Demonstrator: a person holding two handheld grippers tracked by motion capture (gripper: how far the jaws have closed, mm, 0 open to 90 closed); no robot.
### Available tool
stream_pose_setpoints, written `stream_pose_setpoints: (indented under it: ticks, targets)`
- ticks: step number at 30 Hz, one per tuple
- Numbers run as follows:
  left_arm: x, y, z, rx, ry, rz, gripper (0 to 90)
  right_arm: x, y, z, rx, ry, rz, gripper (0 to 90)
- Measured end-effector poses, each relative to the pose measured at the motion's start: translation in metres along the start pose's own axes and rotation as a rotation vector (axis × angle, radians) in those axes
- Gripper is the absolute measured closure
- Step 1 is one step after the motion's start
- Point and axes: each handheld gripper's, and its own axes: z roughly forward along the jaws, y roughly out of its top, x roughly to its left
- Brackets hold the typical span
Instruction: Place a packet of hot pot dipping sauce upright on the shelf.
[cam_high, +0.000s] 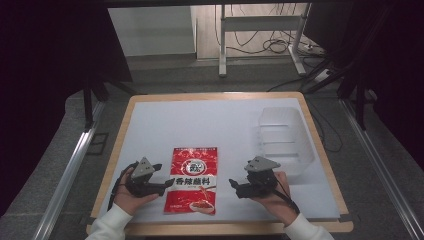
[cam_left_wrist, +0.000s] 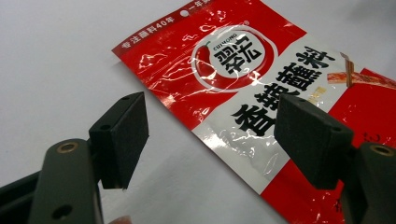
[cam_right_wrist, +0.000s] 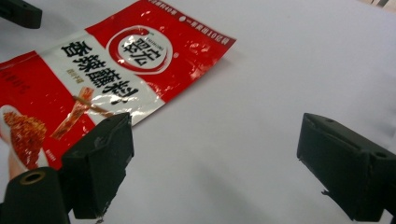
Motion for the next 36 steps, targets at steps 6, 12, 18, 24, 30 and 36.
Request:
stream_pose_setpoints:
  ticks: [6,12,18,24,30,36]
  targets:
    - [0.003,-0.003,0.001,0.004,-0.009,0.003,25.8,-0.001,-0.001,0.002,0.001,0.023,0.005,14.3]
    - [0.001,-0.004,0.0,0.006,-0.023,0.03,25.8,0.004,0.003,-0.001,-0.003,0.029,-0.013,15.8]
    - [0.003,-0.005,0.0,0.014,-0.031,0.037,25.8,0.006,0.005,-0.001,0.01,0.04,-0.02,19.1]
    - [0.006,-0.006,0.002,0.022,-0.022,0.02,25.8,0.003,0.011,0.002,0.036,0.07,-0.037,19.8]
    - [0.001,-0.007,0.003,0.028,-0.019,0.034,25.7,0.003,0.021,0.002,0.041,0.092,-0.045,20.1]
    - [0.001,-0.007,0.001,0.017,-0.018,0.028,25.7,0.004,0.033,0.008,0.05,0.102,-0.058,20.5]
